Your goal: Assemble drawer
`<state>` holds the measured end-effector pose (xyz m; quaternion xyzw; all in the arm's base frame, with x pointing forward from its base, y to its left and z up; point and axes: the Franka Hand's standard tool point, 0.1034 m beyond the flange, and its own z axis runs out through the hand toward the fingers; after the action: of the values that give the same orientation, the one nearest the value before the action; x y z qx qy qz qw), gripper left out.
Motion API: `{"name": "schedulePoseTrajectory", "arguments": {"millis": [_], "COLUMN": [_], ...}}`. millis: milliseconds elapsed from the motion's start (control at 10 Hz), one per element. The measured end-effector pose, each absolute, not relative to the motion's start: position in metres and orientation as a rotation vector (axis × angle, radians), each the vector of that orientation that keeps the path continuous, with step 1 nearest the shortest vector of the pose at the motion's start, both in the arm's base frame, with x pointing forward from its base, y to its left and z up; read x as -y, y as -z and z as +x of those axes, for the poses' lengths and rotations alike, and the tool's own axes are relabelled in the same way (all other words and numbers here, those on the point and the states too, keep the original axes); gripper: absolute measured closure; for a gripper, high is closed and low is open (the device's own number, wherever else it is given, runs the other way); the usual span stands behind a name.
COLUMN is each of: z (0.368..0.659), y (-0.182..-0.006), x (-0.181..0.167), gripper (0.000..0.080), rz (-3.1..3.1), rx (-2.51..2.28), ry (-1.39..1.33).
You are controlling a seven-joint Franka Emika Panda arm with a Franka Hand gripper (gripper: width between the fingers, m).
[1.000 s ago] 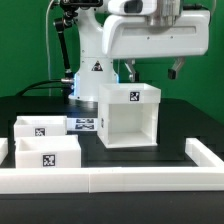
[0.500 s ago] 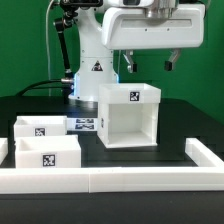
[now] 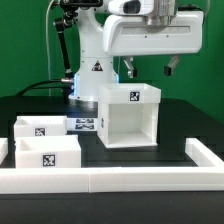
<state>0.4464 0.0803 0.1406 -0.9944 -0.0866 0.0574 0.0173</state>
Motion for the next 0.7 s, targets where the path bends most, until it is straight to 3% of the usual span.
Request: {"name": "schedulePoseTrajectory", "arguments": {"millis": [200, 700], "z": [0.453, 0.425], "y": [-0.124, -0.102], "x": [-0.078, -0.090], "gripper": [0.0150, 0.0150], "rz": [-3.077, -3.077], "rx": [0.218, 0.253], "ry": [-0.174, -0.190]}}
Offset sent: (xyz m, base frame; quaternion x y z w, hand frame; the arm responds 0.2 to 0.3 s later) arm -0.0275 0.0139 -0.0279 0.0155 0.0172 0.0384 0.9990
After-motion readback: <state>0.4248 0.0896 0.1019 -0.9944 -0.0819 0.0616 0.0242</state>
